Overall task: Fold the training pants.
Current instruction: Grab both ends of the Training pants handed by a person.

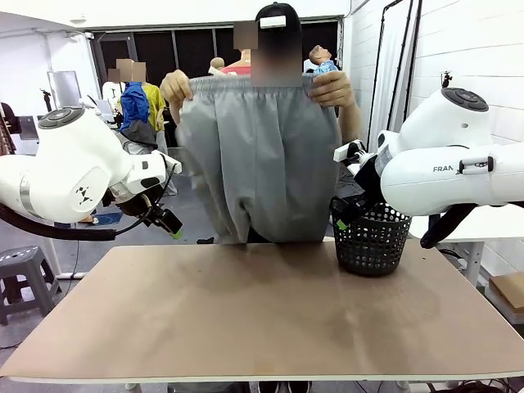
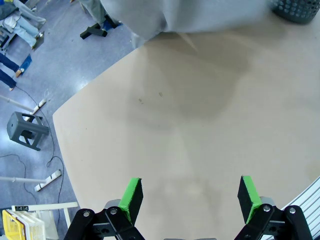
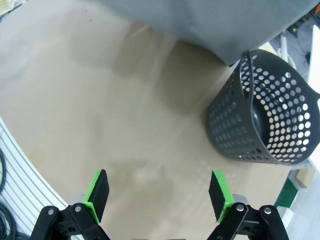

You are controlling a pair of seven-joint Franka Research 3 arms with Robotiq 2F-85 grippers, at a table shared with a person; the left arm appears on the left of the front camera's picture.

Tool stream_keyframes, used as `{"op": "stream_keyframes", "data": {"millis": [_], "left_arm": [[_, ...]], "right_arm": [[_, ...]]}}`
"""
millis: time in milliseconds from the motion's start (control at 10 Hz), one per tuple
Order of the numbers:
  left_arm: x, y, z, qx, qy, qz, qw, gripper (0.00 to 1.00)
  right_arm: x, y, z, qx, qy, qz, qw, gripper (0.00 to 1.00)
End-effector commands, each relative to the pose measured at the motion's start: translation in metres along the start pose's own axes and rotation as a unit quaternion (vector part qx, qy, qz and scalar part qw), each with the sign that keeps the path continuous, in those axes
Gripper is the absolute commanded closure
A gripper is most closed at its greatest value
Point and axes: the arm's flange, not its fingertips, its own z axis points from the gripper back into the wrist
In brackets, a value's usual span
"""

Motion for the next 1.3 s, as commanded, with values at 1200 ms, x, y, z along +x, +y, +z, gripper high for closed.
{"op": "stream_keyframes", "data": {"millis": [1200], "left_arm": [[0.0018,0.0015,-0.0005,-0.002,0.001,-0.005,1.000,0.00]], "right_arm": [[-0.0003,-0.0007,-0.0007,0.000,0.001,-0.001,1.000,0.00]]}}
